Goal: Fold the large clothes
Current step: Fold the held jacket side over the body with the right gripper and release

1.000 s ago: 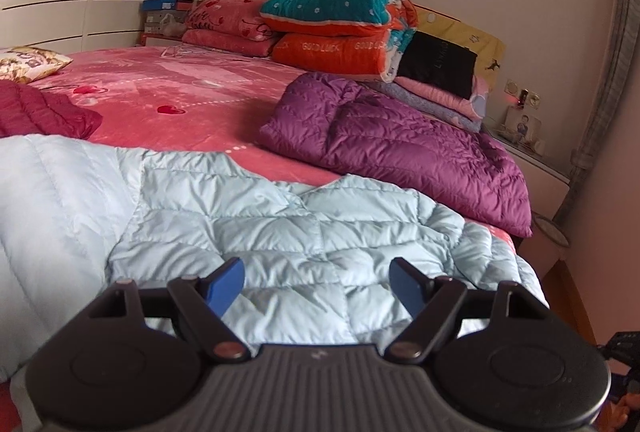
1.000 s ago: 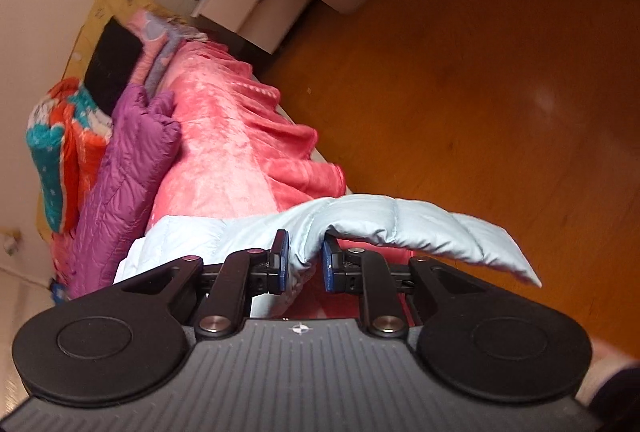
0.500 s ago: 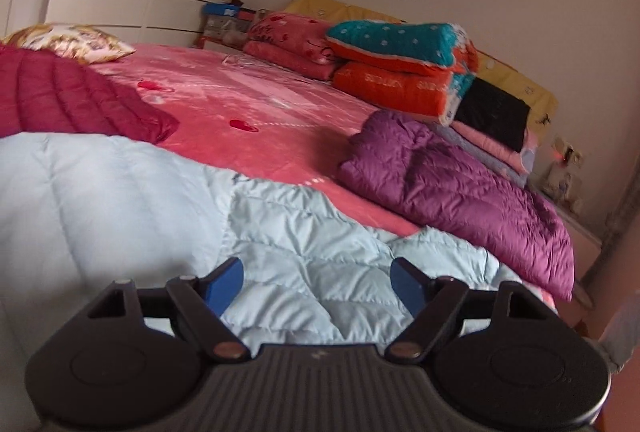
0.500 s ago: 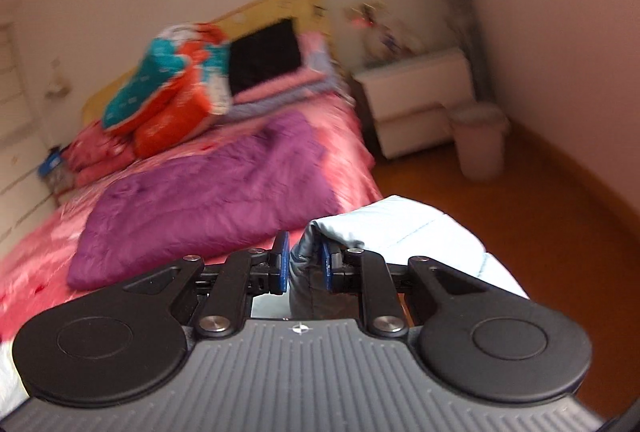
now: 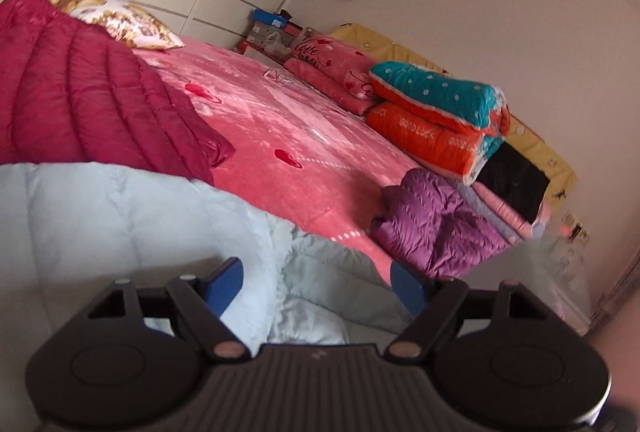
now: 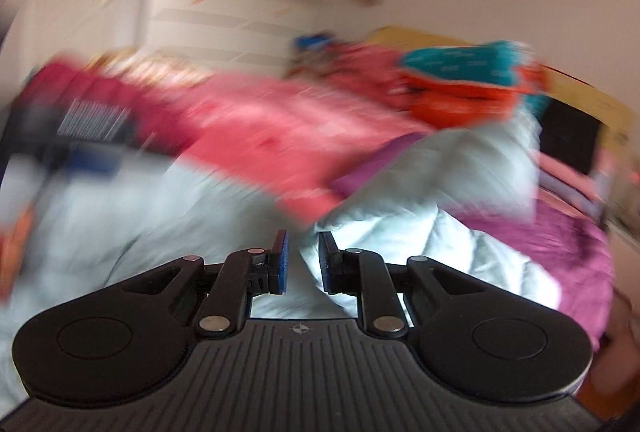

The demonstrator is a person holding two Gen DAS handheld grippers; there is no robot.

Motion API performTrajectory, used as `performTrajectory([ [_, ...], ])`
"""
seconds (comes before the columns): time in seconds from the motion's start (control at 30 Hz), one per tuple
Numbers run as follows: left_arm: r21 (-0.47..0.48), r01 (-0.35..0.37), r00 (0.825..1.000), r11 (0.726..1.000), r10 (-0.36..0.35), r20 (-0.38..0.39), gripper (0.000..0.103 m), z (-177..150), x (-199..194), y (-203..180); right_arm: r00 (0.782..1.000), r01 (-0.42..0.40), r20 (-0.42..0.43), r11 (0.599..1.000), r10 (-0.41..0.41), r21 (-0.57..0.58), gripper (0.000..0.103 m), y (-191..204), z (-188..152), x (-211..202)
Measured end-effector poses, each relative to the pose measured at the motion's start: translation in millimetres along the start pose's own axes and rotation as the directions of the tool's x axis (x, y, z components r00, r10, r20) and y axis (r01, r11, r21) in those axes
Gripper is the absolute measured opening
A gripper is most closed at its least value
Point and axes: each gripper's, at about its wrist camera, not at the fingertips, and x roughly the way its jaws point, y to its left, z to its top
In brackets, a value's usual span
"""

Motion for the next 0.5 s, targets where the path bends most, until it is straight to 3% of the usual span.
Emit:
performTrajectory([
  [0.13,-0.067,0.035,0.999,0.997,-0.037,-0.023,0.081,2.5,3.3,8.2,0.992,-0.082,-0.103,0.984,0.067,-0.156,0.019,38.9,-25.1,17.3],
  [0.27,-0.064,0.076,0.995,0.995,-0.08,-0.064,0.086,0.7,10.1,5.7,0.987,-0.087,-0.149,0.98,0.061,-0.177,0.019,47.5,-39.4,23.1],
  [0.37,-0.032,0.08,0.992,0.996,-0.083,-0.093,0.086,-3.4,16.6,-0.5,0.989,-0.048,-0.145,0.993,0.032,-0.109,0.033,38.9,-42.4,12.1],
  [0.43,-0.009,0.085,0.991,0.996,-0.086,-0.101,0.087,-5.6,20.1,-3.6,0.989,-0.006,-0.146,0.998,-0.003,-0.06,0.058,23.4,-45.2,5.6],
  [0.5,0.016,0.082,0.989,0.996,-0.08,-0.127,0.088,-7.9,27.6,-7.4,0.987,0.029,-0.157,0.999,-0.032,-0.018,0.062,17.4,-47.5,3.0],
])
